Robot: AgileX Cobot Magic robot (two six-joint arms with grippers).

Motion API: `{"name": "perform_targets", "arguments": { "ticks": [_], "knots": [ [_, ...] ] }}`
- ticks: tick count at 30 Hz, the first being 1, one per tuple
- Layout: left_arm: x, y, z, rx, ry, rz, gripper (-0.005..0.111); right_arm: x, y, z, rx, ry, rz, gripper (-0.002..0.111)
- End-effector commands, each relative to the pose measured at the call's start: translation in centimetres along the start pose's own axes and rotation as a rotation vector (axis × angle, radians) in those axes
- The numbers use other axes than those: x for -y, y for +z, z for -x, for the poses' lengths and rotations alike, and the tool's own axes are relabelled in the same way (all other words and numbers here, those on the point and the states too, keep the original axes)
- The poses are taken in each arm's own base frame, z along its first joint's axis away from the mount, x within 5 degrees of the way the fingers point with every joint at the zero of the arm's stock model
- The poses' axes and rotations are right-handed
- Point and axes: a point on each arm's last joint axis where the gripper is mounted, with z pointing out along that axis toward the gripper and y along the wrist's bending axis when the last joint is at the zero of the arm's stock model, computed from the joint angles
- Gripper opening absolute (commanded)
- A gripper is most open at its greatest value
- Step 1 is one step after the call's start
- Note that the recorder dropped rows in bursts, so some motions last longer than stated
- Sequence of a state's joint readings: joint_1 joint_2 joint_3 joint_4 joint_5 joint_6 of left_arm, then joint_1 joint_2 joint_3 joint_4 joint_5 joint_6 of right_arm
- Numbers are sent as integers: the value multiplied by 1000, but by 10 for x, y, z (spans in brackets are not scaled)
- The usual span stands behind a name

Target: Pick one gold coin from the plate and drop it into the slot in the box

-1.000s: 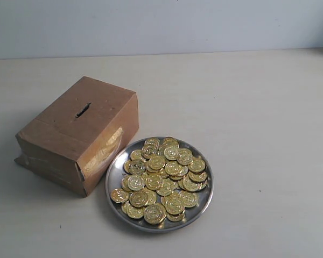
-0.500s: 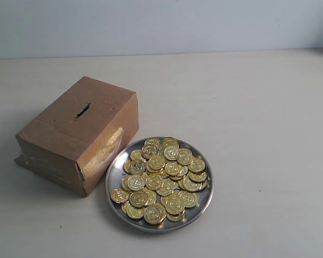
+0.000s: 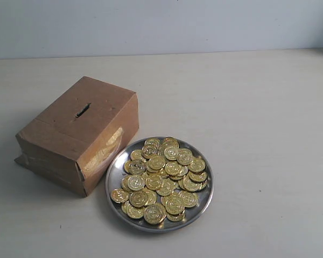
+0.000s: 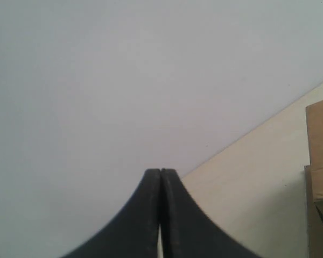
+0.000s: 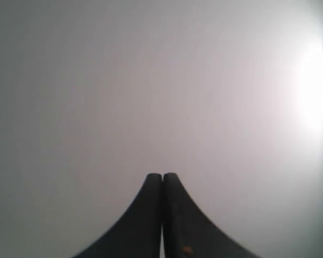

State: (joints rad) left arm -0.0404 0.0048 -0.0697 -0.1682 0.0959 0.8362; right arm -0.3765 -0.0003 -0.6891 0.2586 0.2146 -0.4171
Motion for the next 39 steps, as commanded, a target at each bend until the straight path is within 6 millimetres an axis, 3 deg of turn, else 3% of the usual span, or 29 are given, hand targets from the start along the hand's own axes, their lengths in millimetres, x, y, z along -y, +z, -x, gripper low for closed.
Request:
{"name": "perform_targets", "arguments": {
  "ticks": [1, 8, 17, 22, 30, 39],
  "knots": [
    [0, 0, 0, 19, -4, 9, 0, -8, 9, -62, -146, -32, 0, 0],
    [0, 0, 0, 17, -4, 7, 0, -20, 3, -139, -345, -40, 28, 0],
    [0, 0, 0, 17, -4, 7, 0, -29, -16, -201, -490, -179, 72, 0],
    [0, 0, 0, 17, -4, 7, 0, -32, -20, -211, -492, -242, 109, 0],
    [9, 2, -11, -14, -7, -15, 0, -44, -21, -209, -415, -307, 341, 0],
    [11, 2, -15, -7, -7, -4, 0, -46, -23, -213, -447, -313, 392, 0]
  ]
}}
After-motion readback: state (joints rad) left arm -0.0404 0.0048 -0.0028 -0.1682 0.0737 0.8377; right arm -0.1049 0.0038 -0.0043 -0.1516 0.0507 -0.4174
